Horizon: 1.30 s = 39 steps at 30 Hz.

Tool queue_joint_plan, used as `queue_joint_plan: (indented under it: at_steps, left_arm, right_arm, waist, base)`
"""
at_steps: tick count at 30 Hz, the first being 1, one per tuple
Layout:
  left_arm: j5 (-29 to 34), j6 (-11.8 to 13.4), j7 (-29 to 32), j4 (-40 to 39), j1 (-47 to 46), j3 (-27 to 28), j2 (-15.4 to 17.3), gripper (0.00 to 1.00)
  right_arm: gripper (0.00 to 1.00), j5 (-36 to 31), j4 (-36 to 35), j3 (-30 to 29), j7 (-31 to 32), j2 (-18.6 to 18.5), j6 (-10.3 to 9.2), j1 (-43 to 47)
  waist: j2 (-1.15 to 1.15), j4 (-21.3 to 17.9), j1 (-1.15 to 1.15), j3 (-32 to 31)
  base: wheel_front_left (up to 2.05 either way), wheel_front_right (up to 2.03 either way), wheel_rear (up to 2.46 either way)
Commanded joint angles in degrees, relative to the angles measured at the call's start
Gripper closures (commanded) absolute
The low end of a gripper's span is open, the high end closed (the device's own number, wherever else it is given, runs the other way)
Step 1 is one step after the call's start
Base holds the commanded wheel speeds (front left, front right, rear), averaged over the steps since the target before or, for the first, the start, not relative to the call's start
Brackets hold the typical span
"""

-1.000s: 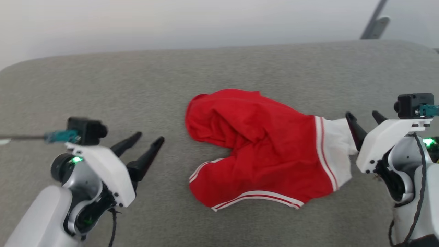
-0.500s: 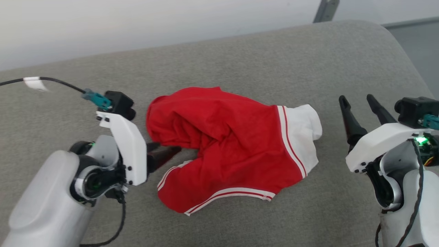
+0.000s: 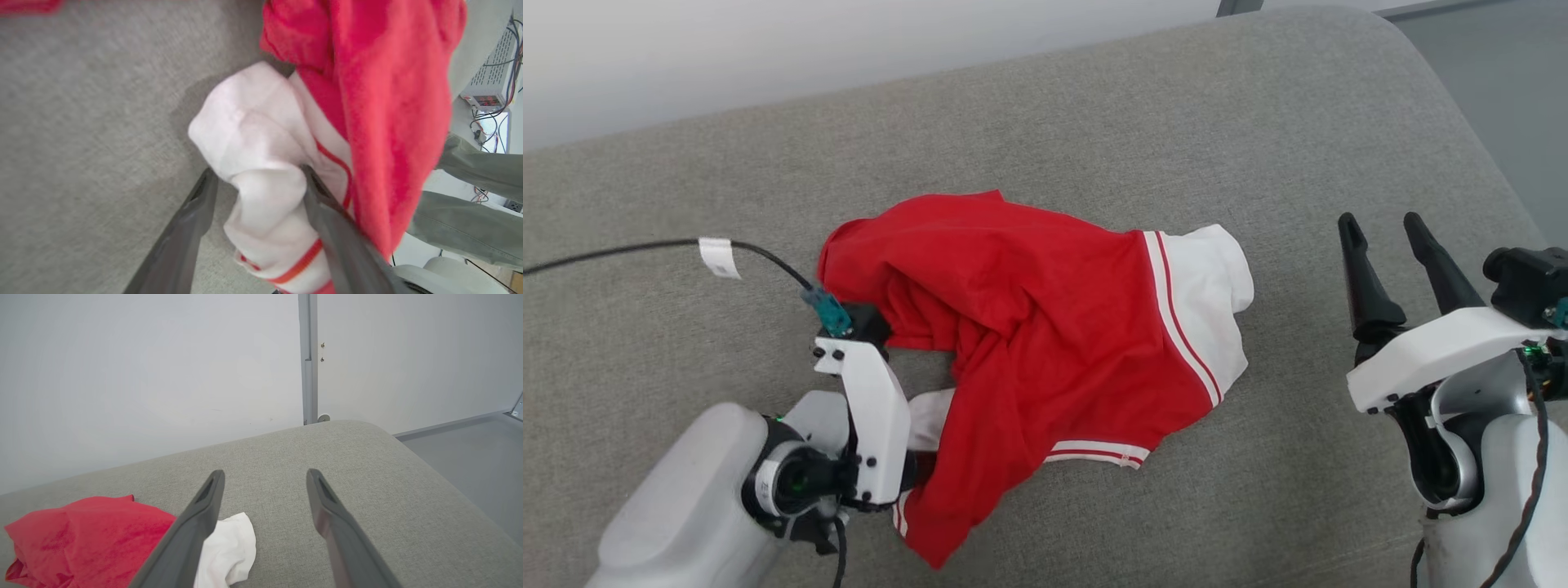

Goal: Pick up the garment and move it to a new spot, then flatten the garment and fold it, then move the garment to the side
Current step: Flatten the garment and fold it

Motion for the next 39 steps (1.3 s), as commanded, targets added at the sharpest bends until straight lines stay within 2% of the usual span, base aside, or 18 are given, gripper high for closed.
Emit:
queue_joint_plan:
  at_steps: [1, 4, 5, 6, 10, 13, 18, 30, 34, 39]
  left_arm:
    - [0.7, 0.2, 0.5, 0.7, 0.9, -0.6, -0.1, 0.00]
    - [1.0, -0.5, 0.1, 3.0, 1.6, -1.9, -1.1, 0.00]
    - [0.9, -1.1, 0.2, 3.7, 1.6, -2.3, -1.4, 0.04]
    - [0.8, -1.2, -0.6, 4.4, 1.6, -2.2, -1.7, 1.00]
    - [0.4, -2.7, -1.8, 6.1, -0.6, -1.2, -1.8, 1.00]
    - [0.1, -2.7, -2.7, 6.0, -2.0, 0.1, -1.1, 1.00]
    - [-0.7, -2.1, -4.4, 5.3, -4.0, 3.3, 0.6, 1.00]
    - [0.0, 0.3, -9.6, 2.6, -2.8, 10.7, 9.4, 1.00]
    - [-0.4, 1.4, -11.5, 2.9, -0.5, 12.2, 10.6, 1.00]
    - [-0.4, 1.7, -14.5, 4.2, 3.4, 12.6, 10.1, 1.00]
  right_arm:
    - [0.00, 0.3, 0.3, 0.3, -0.6, 0.1, 0.01, 0.2]
    - [0.00, 0.7, 0.8, 0.8, -1.2, 0.1, 0.01, -0.2]
    - [0.00, 0.7, 0.8, 0.9, -1.3, 0.1, 0.01, -0.4]
    - [0.00, 0.5, 0.9, 1.1, -1.4, 0.1, 0.01, -0.5]
    - [0.00, 0.4, 0.9, 1.0, -2.0, 0.0, 0.01, -0.9]
    - [0.00, 0.1, 0.6, 0.8, -2.0, 0.1, 0.01, -0.9]
    - [0.00, -0.3, -0.2, -0.1, -2.1, 0.1, 0.01, -0.3]
    - [0.00, -1.6, -1.6, -1.3, -2.4, 0.0, 0.01, 0.1]
    - [0.00, -1.8, -1.7, -1.4, -2.8, 0.1, 0.01, 0.1]
    - [0.00, -1.7, -1.3, -0.9, -3.0, 0.0, 0.01, 0.4]
  waist:
    - [0.00, -0.2, 0.00, 0.2]
    - [0.00, -0.1, 0.00, 0.4]
    - [0.00, 0.0, 0.00, 0.5]
    - [0.00, 0.1, 0.00, 0.5]
    - [0.00, 1.0, 0.00, 0.1]
    - [0.00, 1.4, 0.00, 0.0]
    - [0.00, 3.0, 0.00, -0.6]
    - [0.00, 6.9, 0.00, -1.8]
    - [0.00, 7.7, 0.00, -1.7]
    - [0.00, 8.3, 0.00, -1.5]
  base:
    - [0.00, 0.00, 0.00]
    - [0.00, 0.00, 0.00]
    - [0.00, 0.00, 0.00]
    - [0.00, 0.00, 0.00]
    - [0.00, 0.00, 0.00]
    - [0.00, 0.00, 0.00]
    - [0.00, 0.00, 0.00]
    - [0.00, 0.00, 0.00]
    - [0.00, 0.00, 0.00]
    - [0.00, 0.00, 0.00]
